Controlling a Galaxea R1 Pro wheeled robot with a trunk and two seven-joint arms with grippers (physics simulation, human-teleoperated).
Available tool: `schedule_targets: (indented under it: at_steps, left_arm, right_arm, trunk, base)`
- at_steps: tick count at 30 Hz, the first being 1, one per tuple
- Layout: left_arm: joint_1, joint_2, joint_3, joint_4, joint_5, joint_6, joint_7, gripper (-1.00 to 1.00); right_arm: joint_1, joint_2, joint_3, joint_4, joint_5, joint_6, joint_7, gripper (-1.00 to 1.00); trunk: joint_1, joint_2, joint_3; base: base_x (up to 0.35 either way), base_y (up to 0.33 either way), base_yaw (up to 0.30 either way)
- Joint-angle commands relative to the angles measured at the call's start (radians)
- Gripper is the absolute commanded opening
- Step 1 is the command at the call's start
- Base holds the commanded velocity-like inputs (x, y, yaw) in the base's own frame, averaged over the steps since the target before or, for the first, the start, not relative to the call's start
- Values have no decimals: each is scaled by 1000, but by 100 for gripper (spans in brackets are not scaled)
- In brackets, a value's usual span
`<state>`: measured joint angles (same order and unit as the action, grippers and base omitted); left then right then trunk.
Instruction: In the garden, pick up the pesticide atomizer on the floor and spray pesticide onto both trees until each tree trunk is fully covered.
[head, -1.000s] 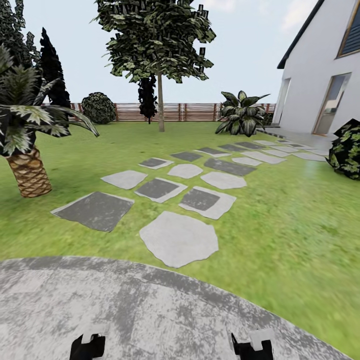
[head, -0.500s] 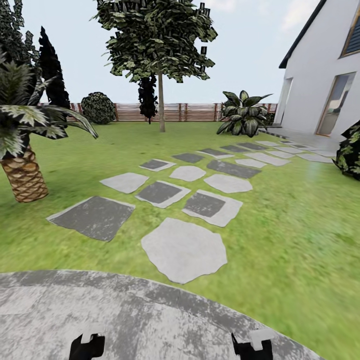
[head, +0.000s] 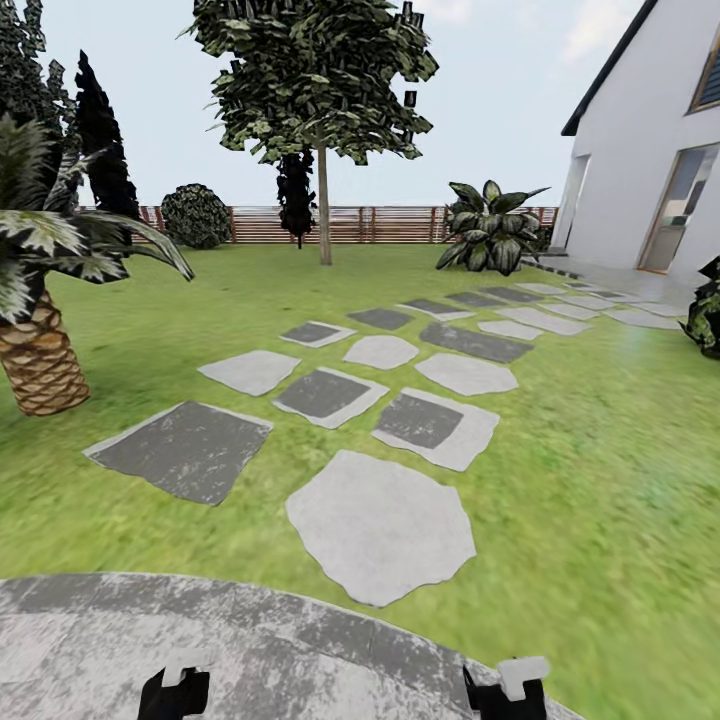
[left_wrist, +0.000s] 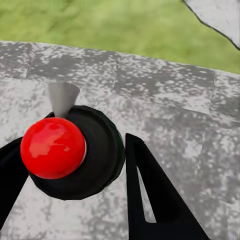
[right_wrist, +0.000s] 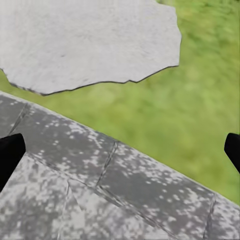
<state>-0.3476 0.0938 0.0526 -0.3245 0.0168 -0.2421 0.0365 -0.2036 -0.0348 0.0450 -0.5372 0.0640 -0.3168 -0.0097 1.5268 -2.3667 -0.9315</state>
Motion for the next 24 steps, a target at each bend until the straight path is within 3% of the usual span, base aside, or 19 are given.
schedule_targets:
  at_steps: [1, 24]
  left_arm:
    - [-1, -1, 1, 1, 2, -3, 0, -100]
    - [-1, 0, 1, 1, 2, -3, 0, -100]
  right_arm:
    - [0, -1, 1, 0, 7, -2, -1, 100]
    - [0, -1, 3, 0, 7, -2, -1, 100]
  trunk:
    - [0, 0, -1]
    - [0, 0, -1]
  base:
    - [331, 121, 0]
    - [331, 116, 0]
